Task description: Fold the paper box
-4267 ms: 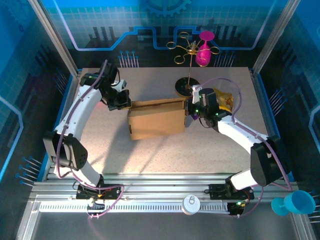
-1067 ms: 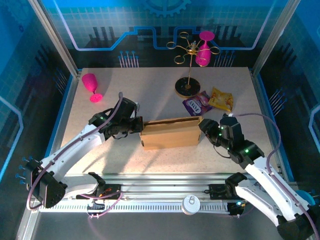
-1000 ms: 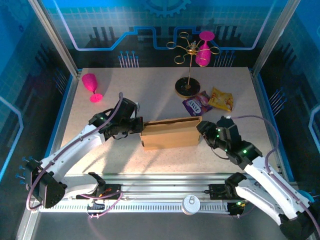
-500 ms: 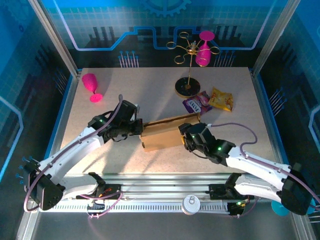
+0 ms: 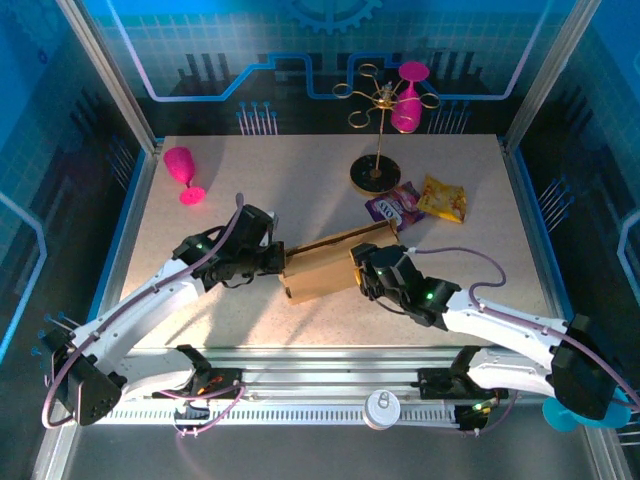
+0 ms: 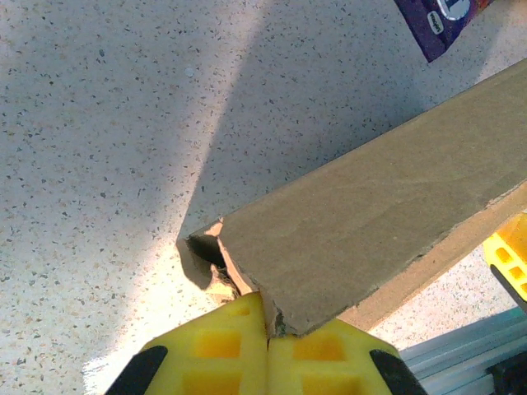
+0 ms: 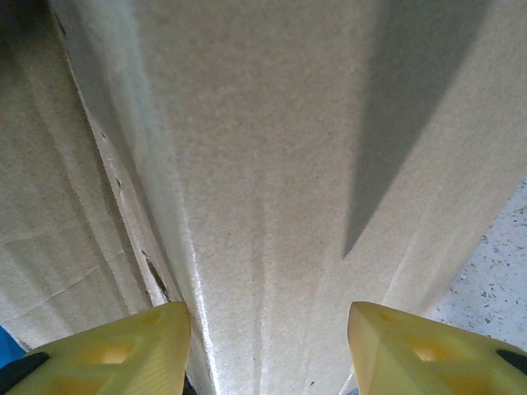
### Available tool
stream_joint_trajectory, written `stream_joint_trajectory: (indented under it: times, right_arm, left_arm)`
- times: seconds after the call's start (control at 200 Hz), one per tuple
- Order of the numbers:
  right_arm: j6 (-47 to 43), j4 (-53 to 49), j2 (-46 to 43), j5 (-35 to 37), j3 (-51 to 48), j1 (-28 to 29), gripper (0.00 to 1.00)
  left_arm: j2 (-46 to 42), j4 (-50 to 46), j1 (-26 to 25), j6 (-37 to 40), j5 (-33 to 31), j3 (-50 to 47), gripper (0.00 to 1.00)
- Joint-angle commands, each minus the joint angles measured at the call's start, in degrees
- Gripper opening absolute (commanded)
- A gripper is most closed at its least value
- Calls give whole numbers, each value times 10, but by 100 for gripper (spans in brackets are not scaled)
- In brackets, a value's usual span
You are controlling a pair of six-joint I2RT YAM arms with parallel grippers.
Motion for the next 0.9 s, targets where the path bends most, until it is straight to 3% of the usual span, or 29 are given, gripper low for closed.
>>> stream_joint_trajectory:
  times: [0.0, 0.395, 0.891]
  right_arm:
    - [9, -1, 14, 1, 7, 7, 53]
    - [28, 18, 26, 1, -17, -2, 37]
    - [39, 43, 37, 6, -29, -4, 34]
  left_arm:
    - [4, -63, -14, -8, 20, -21, 0]
    - [1, -84, -32, -20, 10, -13, 0]
    - [8, -77, -86, -79, 2, -26, 0]
